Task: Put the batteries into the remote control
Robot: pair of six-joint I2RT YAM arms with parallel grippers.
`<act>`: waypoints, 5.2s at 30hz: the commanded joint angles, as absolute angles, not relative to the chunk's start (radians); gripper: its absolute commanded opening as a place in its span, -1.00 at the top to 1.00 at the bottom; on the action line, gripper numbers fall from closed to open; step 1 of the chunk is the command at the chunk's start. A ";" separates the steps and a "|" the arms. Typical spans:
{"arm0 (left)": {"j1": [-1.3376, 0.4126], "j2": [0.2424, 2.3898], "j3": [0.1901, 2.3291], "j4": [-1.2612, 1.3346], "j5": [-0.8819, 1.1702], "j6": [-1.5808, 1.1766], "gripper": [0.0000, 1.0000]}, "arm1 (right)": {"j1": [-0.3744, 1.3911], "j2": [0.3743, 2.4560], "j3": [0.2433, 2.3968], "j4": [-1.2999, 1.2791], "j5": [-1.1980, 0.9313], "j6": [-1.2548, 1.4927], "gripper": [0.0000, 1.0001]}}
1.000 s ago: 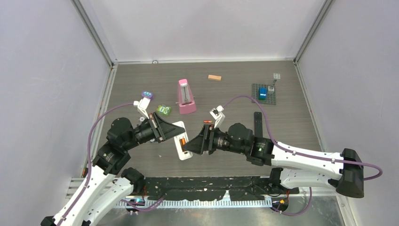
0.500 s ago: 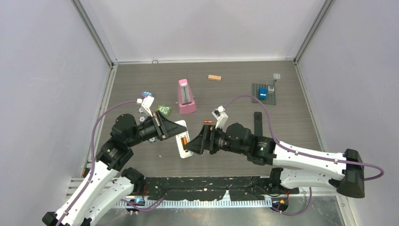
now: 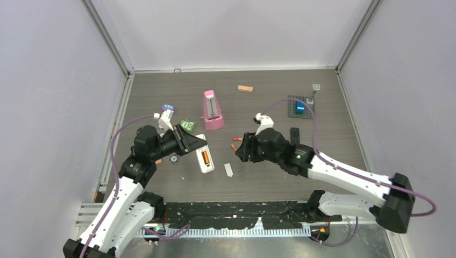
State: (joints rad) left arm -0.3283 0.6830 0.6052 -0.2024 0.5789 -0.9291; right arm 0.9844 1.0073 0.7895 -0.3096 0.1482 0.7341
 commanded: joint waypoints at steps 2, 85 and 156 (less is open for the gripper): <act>-0.284 0.696 0.577 -0.092 0.630 -0.899 1.00 | 0.953 1.239 0.908 -0.396 0.245 0.467 -0.13; -0.239 0.646 0.517 -0.053 0.671 -0.818 1.00 | 0.837 1.860 1.178 -0.307 0.094 0.146 0.45; -0.391 0.807 0.241 0.851 0.379 -1.429 1.00 | 1.083 1.388 1.407 -0.530 -0.003 0.420 0.79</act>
